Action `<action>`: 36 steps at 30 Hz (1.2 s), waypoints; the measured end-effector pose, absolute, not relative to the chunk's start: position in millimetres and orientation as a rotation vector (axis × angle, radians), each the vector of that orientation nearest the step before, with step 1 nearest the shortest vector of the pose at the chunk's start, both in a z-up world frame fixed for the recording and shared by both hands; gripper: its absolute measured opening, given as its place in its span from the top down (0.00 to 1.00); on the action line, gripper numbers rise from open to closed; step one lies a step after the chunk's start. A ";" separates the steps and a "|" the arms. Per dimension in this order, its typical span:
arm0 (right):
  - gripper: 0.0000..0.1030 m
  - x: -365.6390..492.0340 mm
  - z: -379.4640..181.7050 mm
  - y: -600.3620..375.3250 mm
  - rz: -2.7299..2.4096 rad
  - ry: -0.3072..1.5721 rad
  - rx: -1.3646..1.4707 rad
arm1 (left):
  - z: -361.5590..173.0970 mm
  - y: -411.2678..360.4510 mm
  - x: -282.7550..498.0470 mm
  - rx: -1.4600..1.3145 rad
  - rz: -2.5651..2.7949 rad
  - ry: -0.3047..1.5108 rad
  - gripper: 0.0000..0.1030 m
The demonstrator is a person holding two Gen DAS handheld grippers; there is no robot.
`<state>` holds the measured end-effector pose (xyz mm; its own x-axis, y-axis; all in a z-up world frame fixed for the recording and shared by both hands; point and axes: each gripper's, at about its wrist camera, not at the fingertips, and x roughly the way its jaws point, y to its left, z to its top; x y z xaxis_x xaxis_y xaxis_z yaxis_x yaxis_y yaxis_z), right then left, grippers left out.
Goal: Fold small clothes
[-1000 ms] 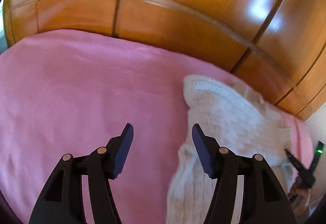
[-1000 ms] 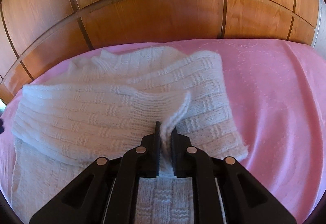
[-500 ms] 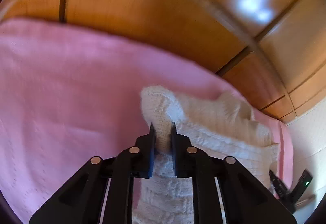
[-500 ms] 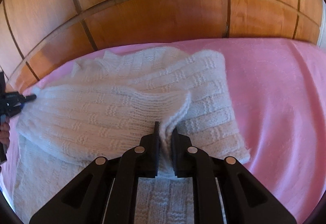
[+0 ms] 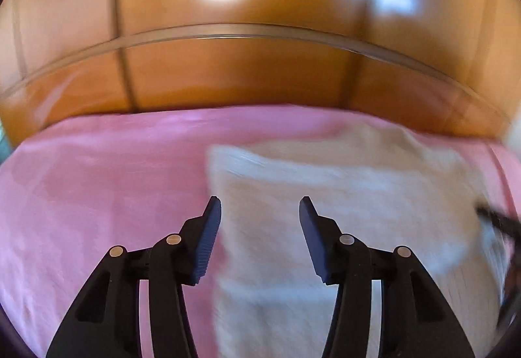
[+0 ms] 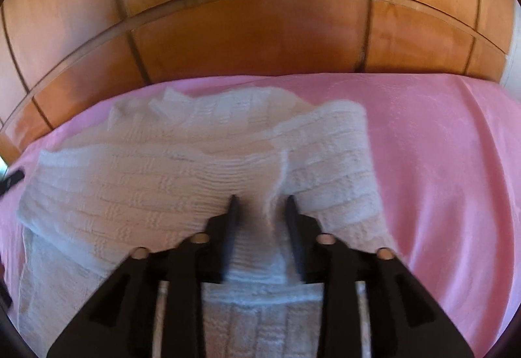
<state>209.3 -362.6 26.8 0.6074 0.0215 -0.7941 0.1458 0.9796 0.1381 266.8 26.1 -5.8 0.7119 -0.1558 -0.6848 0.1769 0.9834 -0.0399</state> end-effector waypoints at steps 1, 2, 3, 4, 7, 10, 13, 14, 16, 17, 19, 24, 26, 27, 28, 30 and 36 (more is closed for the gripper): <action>0.68 203.5 33.1 -359.8 -0.056 0.897 0.198 | -9.6 21.1 262.4 0.049 -0.192 0.763 0.52; 0.68 199.8 37.9 -355.8 -0.028 0.883 0.193 | -15.7 16.2 260.0 0.069 -0.194 0.776 0.52; 0.68 197.4 41.6 -349.4 0.002 0.875 0.181 | -24.6 14.5 259.8 0.091 -0.180 0.794 0.52; 0.67 195.9 43.4 -338.3 0.034 0.874 0.149 | -34.5 16.0 263.9 0.091 -0.159 0.824 0.52; 0.64 202.9 30.0 -314.1 0.049 0.913 0.040 | -53.7 26.5 278.6 0.026 -0.126 0.881 0.52; 0.60 218.1 13.0 -311.7 0.013 0.934 0.019 | -58.7 29.1 292.5 -0.012 -0.079 0.890 0.44; 0.57 222.3 10.7 -305.4 -0.003 0.931 -0.021 | -59.8 26.8 289.6 -0.014 -0.050 0.887 0.41; 0.57 222.1 10.0 -304.0 -0.005 0.927 -0.035 | -58.0 26.1 285.7 -0.003 -0.045 0.886 0.41; 0.56 220.6 10.1 -303.8 -0.008 0.918 -0.036 | -51.8 27.9 273.6 -0.007 -0.034 0.881 0.41; 0.54 221.0 9.9 -307.7 -0.009 0.918 -0.029 | -46.6 29.8 263.5 -0.017 -0.032 0.873 0.41; 0.42 217.9 12.7 -309.5 -0.033 0.915 -0.022 | -37.5 32.8 244.2 -0.040 -0.035 0.867 0.39; 0.25 191.1 24.6 -322.8 -0.058 0.918 0.031 | -24.8 38.0 192.9 -0.053 -0.035 0.837 0.29; 0.20 177.7 27.4 -324.7 -0.056 0.931 0.040 | -26.0 42.3 178.6 -0.044 -0.029 0.839 0.29; 0.19 171.7 27.3 -325.0 -0.049 0.943 0.046 | -26.0 41.9 171.1 -0.042 -0.031 0.840 0.29; 0.18 163.3 27.3 -324.6 -0.039 0.955 0.048 | -26.4 43.0 162.0 -0.043 -0.031 0.845 0.29; 0.15 150.1 25.9 -322.7 -0.030 0.970 0.042 | -28.1 45.2 150.3 -0.049 -0.032 0.851 0.29; 0.10 105.5 18.6 -317.6 0.019 1.024 0.045 | -33.9 54.2 121.3 -0.051 -0.028 0.861 0.29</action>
<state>105.5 -317.6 18.6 0.5197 0.0372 -0.8535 0.0050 0.9989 0.0466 121.3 54.2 -33.9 0.6515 -0.0453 -0.7573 0.0038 0.9984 -0.0565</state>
